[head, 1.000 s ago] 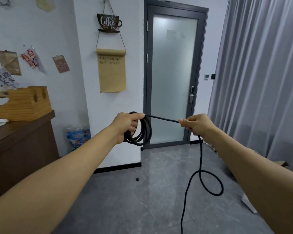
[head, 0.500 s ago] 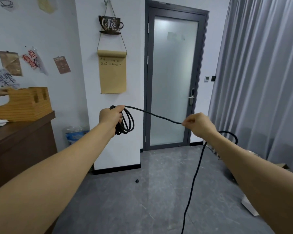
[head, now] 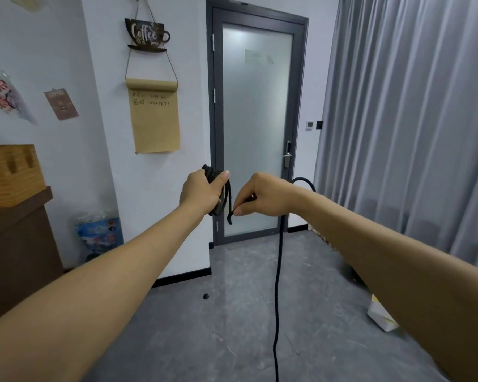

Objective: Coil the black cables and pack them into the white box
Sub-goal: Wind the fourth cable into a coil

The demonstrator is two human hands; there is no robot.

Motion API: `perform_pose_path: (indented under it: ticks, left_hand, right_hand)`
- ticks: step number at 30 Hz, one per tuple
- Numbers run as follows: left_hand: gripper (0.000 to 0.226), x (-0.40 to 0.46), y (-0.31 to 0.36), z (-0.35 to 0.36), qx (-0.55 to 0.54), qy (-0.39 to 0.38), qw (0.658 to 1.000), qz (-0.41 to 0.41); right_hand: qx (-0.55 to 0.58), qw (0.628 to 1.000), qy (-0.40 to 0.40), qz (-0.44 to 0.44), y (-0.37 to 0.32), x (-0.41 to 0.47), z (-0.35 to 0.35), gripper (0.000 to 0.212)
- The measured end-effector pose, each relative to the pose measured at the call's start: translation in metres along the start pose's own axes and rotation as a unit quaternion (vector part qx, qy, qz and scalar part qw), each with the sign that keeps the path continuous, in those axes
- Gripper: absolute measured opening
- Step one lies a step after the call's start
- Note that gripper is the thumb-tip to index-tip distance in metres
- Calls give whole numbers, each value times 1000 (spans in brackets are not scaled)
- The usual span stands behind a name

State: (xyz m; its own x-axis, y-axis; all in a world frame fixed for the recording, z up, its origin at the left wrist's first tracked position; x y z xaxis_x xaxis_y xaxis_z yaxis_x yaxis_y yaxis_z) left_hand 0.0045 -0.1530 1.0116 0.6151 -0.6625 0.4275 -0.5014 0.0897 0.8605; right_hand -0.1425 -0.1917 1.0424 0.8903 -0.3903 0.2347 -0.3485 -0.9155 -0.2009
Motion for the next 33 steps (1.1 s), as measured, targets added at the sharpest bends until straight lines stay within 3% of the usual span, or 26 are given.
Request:
perform_pose_path:
  ticks: [7, 14, 23, 28, 33]
  left_hand:
    - [41, -25, 15, 12, -116, -88, 989, -25]
    - [43, -35, 19, 23, -280, -181, 934, -124]
    - [44, -41, 13, 21, -295, -248, 905, -182]
    - [40, -33, 7, 14, -238, -220, 936, -135]
    - [41, -22, -1, 3, -210, -188, 949, -144]
  right_hand:
    - [226, 968, 106, -18, 5, -7, -11, 9]
    - [327, 933, 150, -8, 16, -3, -10, 12]
    - [219, 958, 161, 96, 40, -1, -7, 30]
    - [139, 979, 114, 100, 50, 0, 4, 22]
    - [41, 992, 9, 117, 64, -7, 21, 22]
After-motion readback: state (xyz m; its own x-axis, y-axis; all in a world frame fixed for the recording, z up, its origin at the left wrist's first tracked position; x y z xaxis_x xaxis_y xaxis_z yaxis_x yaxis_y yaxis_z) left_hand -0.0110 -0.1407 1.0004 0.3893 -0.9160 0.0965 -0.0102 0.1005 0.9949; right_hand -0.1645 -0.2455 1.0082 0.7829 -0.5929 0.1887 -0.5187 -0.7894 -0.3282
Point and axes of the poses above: each hand's wrist, its own x-axis towards the middle knuckle, its own z-axis out of the palm, y = z × x, the point moved 3 cm from there along x, towards the middle knuckle, and after that the axes turned 5 degrees about -x, right-handed, at the moved point
